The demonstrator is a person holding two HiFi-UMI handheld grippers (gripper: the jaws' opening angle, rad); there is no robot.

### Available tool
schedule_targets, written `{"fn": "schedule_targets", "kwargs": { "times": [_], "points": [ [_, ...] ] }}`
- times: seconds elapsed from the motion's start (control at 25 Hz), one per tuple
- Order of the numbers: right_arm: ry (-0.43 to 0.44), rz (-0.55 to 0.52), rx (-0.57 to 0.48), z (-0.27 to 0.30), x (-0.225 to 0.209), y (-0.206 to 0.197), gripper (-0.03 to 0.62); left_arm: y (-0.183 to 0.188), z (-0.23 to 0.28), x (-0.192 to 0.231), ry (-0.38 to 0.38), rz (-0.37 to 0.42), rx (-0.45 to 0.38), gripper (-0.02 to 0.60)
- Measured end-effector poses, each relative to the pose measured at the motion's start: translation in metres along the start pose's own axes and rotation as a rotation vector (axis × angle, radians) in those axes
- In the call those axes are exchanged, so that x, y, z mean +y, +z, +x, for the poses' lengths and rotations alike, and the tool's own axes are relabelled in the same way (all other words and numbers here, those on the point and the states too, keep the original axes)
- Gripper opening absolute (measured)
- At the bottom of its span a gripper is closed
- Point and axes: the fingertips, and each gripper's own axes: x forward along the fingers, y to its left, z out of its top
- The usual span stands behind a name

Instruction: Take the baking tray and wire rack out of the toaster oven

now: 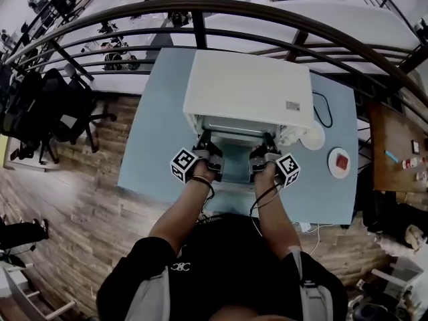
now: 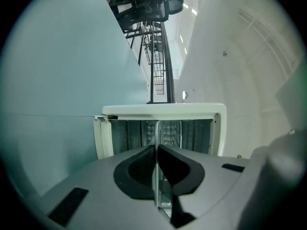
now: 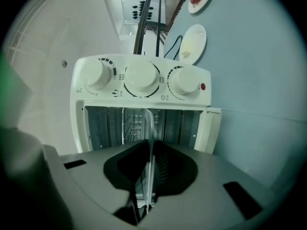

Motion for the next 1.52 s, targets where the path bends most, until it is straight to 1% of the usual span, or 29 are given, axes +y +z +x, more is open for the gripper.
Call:
{"fn": "schedule_targets", "kwargs": {
  "times": [0.36,0.56,0.76,1.08,1.28,1.52],
  "points": [
    [-0.022,0.002,-0.03,-0.052,-0.011,-0.015,0.049,-0.011,-0.05,0.01,0.018,0.007,0.066,0.032],
    [-0.016,-0.013,-0.055,-0.081,-0.013,-0.027,0.051,-0.013,-0.079,0.011,0.019,0.042,0.104,0.032],
    [-0.014,-0.033,-0.067,-0.105,-0.018,-0.035,0.052,-0.016,-0.101,0.014,0.003,0.058,0.138,0.032],
    [-0.001,0.017,-0.092,-0.144,-0.024,-0.046,0.051,-0.023,-0.131,0.013,-0.01,0.058,0.174,0.031],
    [0.017,-0.006,-0.112,-0.168,-0.024,-0.055,0.051,-0.025,-0.151,0.014,-0.025,0.08,0.211,0.031],
    [0.043,-0.013,-0.144,-0.192,-0.02,-0.064,0.051,-0.025,-0.17,0.007,-0.063,0.094,0.254,0.031]
  ]
}}
